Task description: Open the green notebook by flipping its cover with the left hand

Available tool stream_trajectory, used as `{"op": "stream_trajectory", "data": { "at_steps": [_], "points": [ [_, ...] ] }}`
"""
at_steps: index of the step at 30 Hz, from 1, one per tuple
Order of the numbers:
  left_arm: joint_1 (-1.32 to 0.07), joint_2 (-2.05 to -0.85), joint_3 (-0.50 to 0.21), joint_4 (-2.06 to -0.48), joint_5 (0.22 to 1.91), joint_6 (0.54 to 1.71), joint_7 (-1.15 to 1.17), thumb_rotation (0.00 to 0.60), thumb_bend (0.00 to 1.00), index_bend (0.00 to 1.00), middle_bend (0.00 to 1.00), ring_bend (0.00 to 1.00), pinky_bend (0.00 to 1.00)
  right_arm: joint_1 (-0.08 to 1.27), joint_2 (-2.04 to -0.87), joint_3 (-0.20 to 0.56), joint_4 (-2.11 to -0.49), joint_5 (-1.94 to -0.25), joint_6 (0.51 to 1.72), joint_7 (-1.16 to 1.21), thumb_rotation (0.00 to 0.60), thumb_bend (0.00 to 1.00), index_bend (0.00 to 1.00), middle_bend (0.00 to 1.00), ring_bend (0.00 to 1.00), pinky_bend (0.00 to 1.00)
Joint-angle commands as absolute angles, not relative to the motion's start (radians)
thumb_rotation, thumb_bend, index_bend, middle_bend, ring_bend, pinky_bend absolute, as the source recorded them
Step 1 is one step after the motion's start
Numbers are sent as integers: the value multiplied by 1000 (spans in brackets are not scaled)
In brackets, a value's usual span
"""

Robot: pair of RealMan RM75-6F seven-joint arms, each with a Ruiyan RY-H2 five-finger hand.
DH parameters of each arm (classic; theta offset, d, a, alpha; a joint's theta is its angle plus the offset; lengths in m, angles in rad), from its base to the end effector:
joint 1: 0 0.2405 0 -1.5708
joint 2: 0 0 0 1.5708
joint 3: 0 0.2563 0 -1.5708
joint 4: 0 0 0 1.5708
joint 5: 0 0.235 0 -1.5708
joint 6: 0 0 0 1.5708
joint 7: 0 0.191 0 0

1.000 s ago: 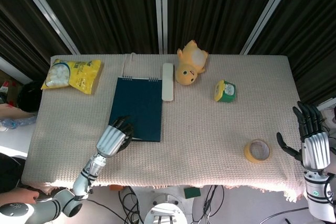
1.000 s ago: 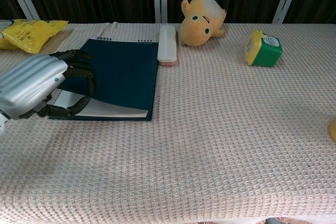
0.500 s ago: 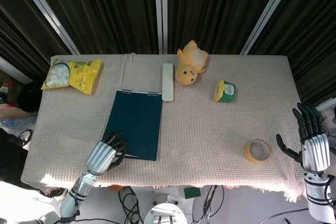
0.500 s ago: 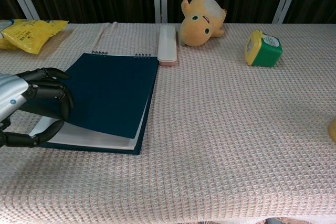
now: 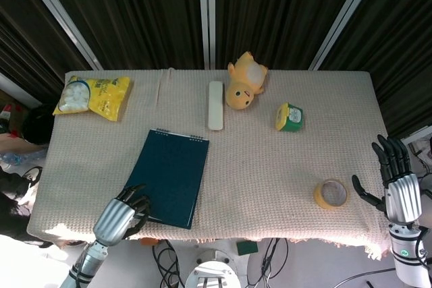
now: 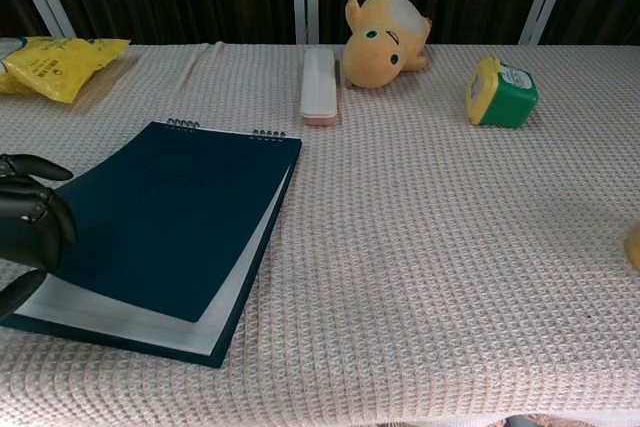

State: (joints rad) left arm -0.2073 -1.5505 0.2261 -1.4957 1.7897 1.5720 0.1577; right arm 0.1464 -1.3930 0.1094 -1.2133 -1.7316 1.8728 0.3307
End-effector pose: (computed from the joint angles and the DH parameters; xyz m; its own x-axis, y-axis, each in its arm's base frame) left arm -0.2065 0.1748 -0.0277 0.2786 0.1293 0.9517 0.8720 -0.4492 -0.1943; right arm -0.2821 -0.2420 0.1381 0.0911 0.3477 0.9332 -0.8977 -0.3769 0.2280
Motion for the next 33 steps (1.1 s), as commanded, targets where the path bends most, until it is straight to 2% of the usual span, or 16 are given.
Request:
{"op": "stream_trajectory", "data": {
  "at_steps": [1, 8, 12, 19, 25, 28, 33],
  "points": [
    [-205, -1536, 208, -1512, 1799, 1584, 162, 600, 492, 779, 424, 173, 245, 146, -1393, 107, -1216, -1737, 1877, 327, 600, 345, 0, 0, 0, 0],
    [-255, -1487, 105, -1617, 1872, 1618, 220, 600, 493, 779, 424, 173, 245, 141, -1392, 109, -1218, -1735, 1888, 329, 600, 345, 0, 0, 0, 0],
    [-308, -1462, 19, -1678, 1863, 1580, 256, 600, 495, 783, 428, 173, 245, 142, -1387, 116, -1217, -1725, 1887, 338, 600, 345, 0, 0, 0, 0],
    [-446, -1436, -171, -1734, 1691, 1398, 271, 600, 495, 786, 429, 173, 245, 146, -1381, 125, -1212, -1712, 1879, 350, 600, 345, 0, 0, 0, 0],
    [-602, -1441, -362, -1713, 1497, 1230, 309, 600, 496, 786, 429, 173, 242, 146, -1383, 132, -1192, -1683, 1858, 370, 600, 345, 0, 0, 0, 0],
    [-693, -1458, -443, -1658, 1396, 1143, 336, 600, 496, 786, 430, 173, 242, 150, -1387, 137, -1179, -1668, 1842, 380, 600, 345, 0, 0, 0, 0],
    [-861, -1515, -553, -1466, 1186, 984, 349, 600, 493, 788, 434, 174, 242, 158, -1395, 145, -1160, -1650, 1821, 391, 600, 345, 0, 0, 0, 0]
  ]
}}
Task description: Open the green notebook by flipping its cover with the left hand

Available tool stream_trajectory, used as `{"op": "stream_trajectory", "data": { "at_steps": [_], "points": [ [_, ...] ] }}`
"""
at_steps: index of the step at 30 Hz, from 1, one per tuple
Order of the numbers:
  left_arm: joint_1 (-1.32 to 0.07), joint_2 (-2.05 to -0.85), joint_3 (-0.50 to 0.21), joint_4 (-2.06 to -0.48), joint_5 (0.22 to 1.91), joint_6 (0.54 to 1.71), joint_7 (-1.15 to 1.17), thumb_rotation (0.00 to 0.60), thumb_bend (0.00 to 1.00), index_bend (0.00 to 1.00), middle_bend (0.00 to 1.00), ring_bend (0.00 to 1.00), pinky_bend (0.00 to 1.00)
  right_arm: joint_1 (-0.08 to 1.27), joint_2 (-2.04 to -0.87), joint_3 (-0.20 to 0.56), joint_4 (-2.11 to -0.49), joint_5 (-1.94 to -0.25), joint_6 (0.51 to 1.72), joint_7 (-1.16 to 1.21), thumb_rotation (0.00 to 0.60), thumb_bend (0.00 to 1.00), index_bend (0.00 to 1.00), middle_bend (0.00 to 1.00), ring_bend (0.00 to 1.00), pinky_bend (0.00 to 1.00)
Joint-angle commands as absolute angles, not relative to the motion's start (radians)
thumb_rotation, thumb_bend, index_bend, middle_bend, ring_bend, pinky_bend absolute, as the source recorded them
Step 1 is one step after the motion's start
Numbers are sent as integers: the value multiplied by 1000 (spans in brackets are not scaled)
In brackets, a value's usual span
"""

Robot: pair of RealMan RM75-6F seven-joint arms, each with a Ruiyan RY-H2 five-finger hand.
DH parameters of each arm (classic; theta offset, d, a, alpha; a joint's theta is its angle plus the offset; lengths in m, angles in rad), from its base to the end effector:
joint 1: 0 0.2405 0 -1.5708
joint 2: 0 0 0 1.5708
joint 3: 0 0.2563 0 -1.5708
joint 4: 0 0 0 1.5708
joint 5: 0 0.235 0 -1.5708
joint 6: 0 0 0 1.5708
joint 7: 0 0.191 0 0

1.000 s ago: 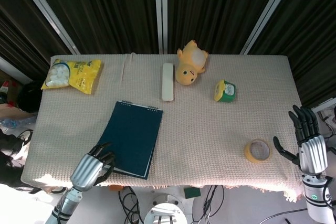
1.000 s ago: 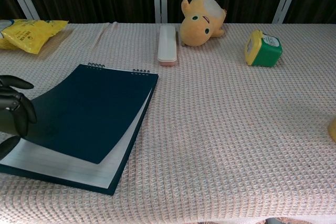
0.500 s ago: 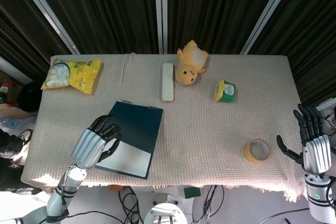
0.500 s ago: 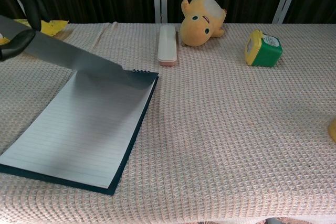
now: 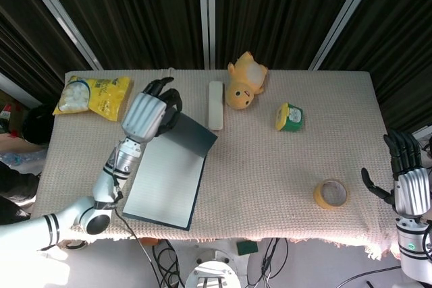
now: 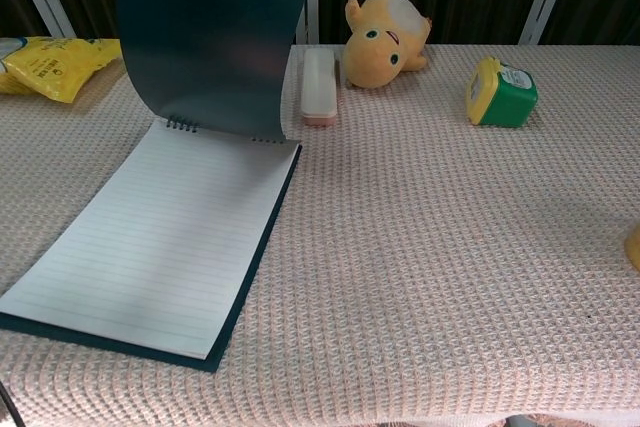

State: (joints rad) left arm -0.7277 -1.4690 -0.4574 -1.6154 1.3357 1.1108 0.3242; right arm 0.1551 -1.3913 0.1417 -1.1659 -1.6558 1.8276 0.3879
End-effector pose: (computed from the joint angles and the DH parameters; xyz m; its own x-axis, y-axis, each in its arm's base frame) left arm -0.0320 0.4185 0.0555 0.2401 -0.1404 0.9605 0.8252 -0.4916 -0.2782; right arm -0.3010 -0.2569 0.1494 0.1020 0.3585 0.9279 -0.9223 -0.3155 0.2232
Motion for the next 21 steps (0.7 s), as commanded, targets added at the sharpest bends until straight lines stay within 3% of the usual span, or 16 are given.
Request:
{"op": "stream_trajectory", "data": {
  "at_steps": [1, 5, 13, 16, 17, 19, 21],
  "points": [
    [-891, -1526, -566, -1424, 1159, 963, 354, 600, 494, 789, 435, 174, 241, 159, -1396, 146, -1157, -1646, 1817, 393, 600, 345, 0, 0, 0, 0],
    [-1019, -1584, -607, -1218, 1064, 890, 359, 600, 495, 796, 441, 179, 240, 162, -1402, 152, -1138, -1624, 1794, 404, 600, 345, 0, 0, 0, 0],
    [-1200, -1731, -618, -781, 952, 787, 308, 600, 490, 798, 443, 180, 230, 167, -1415, 161, -1108, -1600, 1774, 428, 600, 345, 0, 0, 0, 0],
    [-1240, -1784, -633, -660, 928, 780, 250, 600, 484, 741, 426, 178, 226, 164, -1420, 158, -1094, -1593, 1764, 431, 600, 345, 0, 0, 0, 0],
    [-1250, -1799, -627, -621, 930, 771, 229, 600, 482, 660, 396, 167, 218, 163, -1422, 159, -1088, -1586, 1760, 438, 600, 345, 0, 0, 0, 0],
    [-1254, -1812, -606, -579, 948, 761, 197, 600, 457, 374, 276, 127, 197, 162, -1425, 163, -1079, -1576, 1755, 449, 600, 345, 0, 0, 0, 0],
    [-1248, -1815, -580, -548, 967, 750, 171, 585, 353, 66, 106, 77, 173, 162, -1428, 166, -1068, -1571, 1753, 457, 600, 345, 0, 0, 0, 0]
  ]
}}
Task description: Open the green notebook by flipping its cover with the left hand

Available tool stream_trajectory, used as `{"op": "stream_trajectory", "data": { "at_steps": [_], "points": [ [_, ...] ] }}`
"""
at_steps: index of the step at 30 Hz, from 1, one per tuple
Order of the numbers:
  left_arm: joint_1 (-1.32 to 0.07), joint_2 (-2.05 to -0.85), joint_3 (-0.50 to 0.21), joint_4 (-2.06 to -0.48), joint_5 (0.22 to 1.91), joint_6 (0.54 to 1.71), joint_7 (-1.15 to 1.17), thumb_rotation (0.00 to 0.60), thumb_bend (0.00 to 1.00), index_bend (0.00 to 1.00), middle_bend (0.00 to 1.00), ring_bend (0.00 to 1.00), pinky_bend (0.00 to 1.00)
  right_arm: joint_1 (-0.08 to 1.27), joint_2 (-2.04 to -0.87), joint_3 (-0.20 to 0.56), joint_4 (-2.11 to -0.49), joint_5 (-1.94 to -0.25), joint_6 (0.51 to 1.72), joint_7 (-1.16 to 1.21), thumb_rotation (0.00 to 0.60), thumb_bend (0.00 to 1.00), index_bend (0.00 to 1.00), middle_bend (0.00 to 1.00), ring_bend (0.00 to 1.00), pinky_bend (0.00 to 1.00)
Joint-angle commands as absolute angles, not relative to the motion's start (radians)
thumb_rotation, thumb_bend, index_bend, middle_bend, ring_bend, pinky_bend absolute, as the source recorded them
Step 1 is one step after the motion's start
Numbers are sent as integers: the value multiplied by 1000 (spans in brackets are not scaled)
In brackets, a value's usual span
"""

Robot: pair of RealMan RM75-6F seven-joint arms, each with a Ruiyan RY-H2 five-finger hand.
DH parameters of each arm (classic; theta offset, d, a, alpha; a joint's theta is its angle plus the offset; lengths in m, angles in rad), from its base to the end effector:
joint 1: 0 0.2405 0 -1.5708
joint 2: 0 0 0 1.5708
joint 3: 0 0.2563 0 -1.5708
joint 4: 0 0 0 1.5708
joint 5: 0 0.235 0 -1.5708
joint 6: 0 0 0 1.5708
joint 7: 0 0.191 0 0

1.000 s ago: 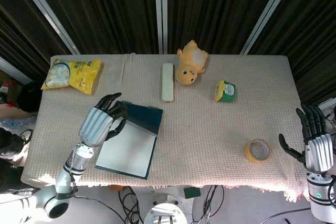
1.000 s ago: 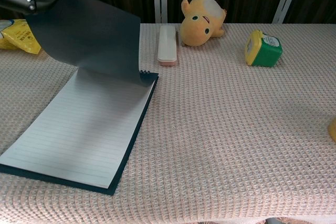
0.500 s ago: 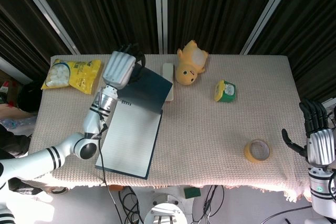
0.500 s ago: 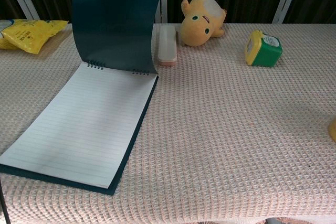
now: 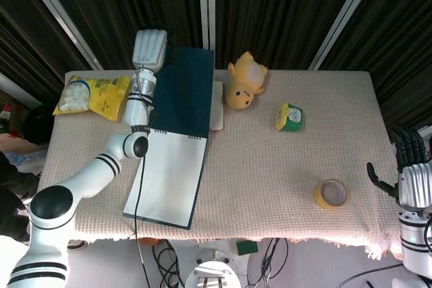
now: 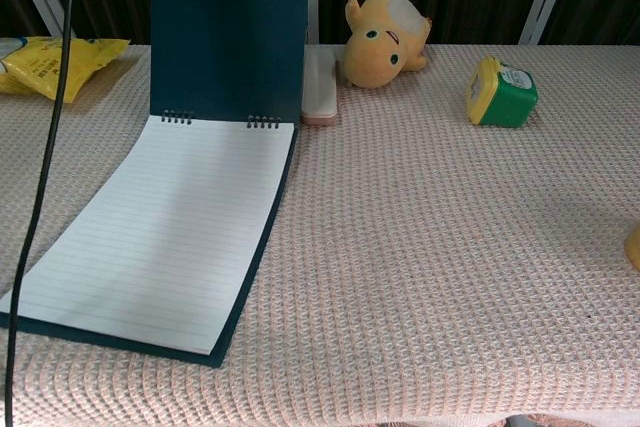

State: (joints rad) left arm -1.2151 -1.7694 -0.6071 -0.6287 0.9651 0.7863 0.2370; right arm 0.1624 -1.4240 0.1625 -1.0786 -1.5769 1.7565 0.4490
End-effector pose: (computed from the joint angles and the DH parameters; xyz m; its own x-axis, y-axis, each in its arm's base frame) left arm -0.0321 0.6029 0.0591 0.3266 -0.1574 0.9320 0.9233 -0.1578 -0.3502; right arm -0.3276 -0.2703 0.1493 0.1189 0.3448 0.9311 -0.9500 -0.2332 0.2076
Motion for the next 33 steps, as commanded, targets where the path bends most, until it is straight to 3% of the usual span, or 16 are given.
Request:
{"op": "stream_trajectory", "data": {
  "at_steps": [1, 3, 6, 8, 13, 16, 18, 21, 26, 29, 33],
  "points": [
    [-1242, -1818, -570, -534, 975, 760, 159, 543, 311, 12, 55, 59, 164, 163, -1430, 165, -1062, -1572, 1753, 459, 600, 345, 0, 0, 0, 0],
    [-1230, -1818, -557, -526, 991, 780, 131, 367, 255, 0, 2, 36, 146, 165, -1434, 164, -1057, -1575, 1752, 462, 600, 345, 0, 0, 0, 0],
    [-1200, -1799, -529, -534, 1016, 803, 106, 185, 232, 0, 0, 14, 129, 169, -1441, 162, -1052, -1581, 1753, 463, 600, 345, 0, 0, 0, 0],
    [-1172, -1777, -515, -570, 1036, 849, 84, 136, 228, 0, 0, 6, 126, 170, -1445, 160, -1051, -1586, 1757, 463, 600, 346, 0, 0, 0, 0],
    [-1040, -1652, -452, -829, 1125, 1021, 59, 137, 213, 0, 0, 0, 126, 165, -1447, 157, -1046, -1588, 1765, 470, 600, 346, 0, 0, 0, 0],
    [-895, -1506, -378, -1146, 1169, 1133, 134, 138, 208, 0, 4, 0, 125, 157, -1445, 153, -1040, -1584, 1767, 475, 600, 346, 0, 0, 0, 0],
    [-784, -1388, -306, -1381, 1197, 1204, 208, 144, 213, 0, 27, 0, 125, 149, -1441, 149, -1036, -1582, 1768, 475, 600, 345, 0, 0, 0, 0],
    [-634, -1260, -182, -1606, 1279, 1320, 260, 157, 216, 4, 71, 0, 125, 132, -1428, 142, -1041, -1576, 1771, 470, 600, 339, 0, 0, 0, 0],
    [-411, -1215, 10, -1672, 1481, 1556, 231, 156, 214, 16, 77, 0, 125, 87, -1364, 84, -1117, -1572, 1722, 391, 600, 294, 0, 0, 0, 0],
    [-313, -1240, 83, -1619, 1552, 1650, 225, 145, 214, 73, 80, 0, 124, 60, -1294, 30, -1240, -1578, 1669, 272, 600, 209, 0, 0, 0, 0],
    [-208, -1280, 151, -1550, 1578, 1703, 252, 118, 213, 65, 62, 0, 122, 33, -1242, -7, -1363, -1555, 1615, 105, 600, 200, 0, 0, 0, 0]
  ]
}}
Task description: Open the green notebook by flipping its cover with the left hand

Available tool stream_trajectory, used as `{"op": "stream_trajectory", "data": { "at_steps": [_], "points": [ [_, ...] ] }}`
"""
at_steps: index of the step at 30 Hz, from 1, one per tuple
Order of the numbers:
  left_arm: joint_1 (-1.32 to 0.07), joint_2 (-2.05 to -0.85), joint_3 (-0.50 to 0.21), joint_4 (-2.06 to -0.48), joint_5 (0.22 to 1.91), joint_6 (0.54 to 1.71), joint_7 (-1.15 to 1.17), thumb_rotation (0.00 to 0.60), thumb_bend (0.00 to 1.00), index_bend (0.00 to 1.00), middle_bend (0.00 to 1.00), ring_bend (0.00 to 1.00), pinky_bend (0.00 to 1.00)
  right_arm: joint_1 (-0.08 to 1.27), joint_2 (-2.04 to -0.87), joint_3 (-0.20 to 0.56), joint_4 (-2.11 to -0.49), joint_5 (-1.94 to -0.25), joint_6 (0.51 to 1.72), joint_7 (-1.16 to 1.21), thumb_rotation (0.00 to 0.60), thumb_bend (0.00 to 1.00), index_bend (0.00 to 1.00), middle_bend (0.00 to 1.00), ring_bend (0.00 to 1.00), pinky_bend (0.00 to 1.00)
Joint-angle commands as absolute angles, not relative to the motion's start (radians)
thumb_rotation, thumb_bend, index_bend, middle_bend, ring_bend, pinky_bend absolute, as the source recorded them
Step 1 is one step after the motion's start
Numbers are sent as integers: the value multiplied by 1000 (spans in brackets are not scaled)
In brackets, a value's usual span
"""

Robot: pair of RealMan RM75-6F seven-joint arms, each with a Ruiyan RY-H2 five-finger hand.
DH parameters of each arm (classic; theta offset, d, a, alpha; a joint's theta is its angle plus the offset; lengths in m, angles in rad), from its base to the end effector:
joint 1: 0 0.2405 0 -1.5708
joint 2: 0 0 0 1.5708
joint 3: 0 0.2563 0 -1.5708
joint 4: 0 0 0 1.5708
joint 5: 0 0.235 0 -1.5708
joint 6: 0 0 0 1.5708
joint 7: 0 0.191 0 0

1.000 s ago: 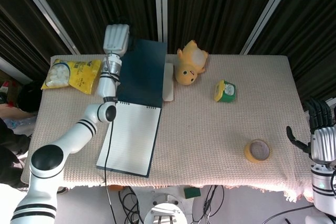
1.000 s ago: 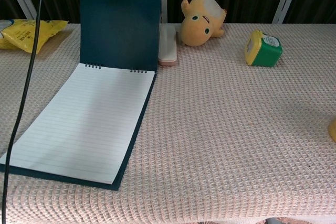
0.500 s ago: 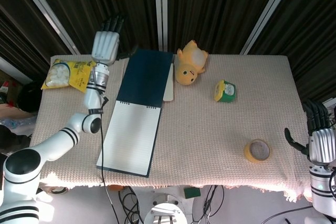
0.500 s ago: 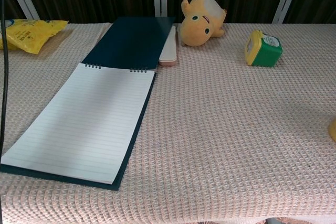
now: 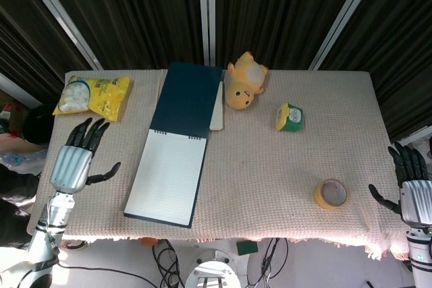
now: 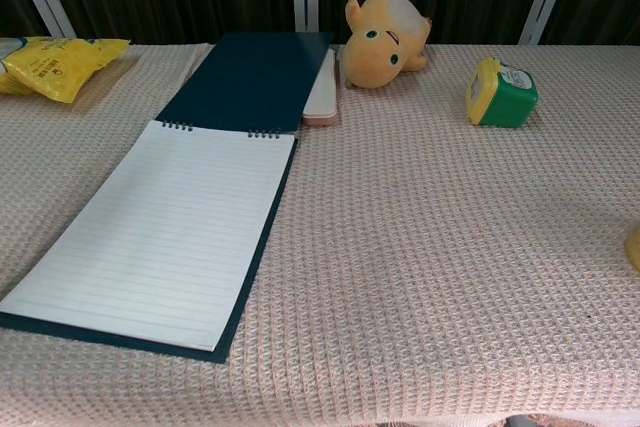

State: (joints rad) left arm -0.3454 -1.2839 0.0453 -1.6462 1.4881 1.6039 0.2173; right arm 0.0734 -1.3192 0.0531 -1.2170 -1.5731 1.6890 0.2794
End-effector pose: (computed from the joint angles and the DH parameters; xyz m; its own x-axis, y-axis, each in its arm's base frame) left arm -0.2324 0.2746 0.0847 0.4031 -0.1127 0.9082 0.8787 -0.2298 -0.4185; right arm -0.3506 -0.2263 0.1394 0.3014 0.1878 0.9348 -0.9409 -0.0999 0.3235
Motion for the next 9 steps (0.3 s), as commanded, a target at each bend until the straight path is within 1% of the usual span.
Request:
{"op": "stream_trajectory", "data": {
  "at_steps": [1, 5, 9],
  "points": [
    [-181, -1291, 163, -1534, 1577, 1713, 255, 118, 213, 55, 54, 0, 122, 28, -1229, -15, -1392, -1540, 1595, 73, 600, 200, 0, 0, 0, 0],
    [-107, -1317, 179, -1477, 1579, 1754, 237, 77, 213, 18, 38, 0, 120, 15, -1214, -13, -1424, -1504, 1569, 16, 600, 201, 0, 0, 0, 0],
    [-69, -1324, 180, -1420, 1587, 1766, 210, 65, 214, 10, 38, 0, 118, 5, -1216, -9, -1414, -1500, 1569, 39, 600, 201, 0, 0, 0, 0]
  ]
}}
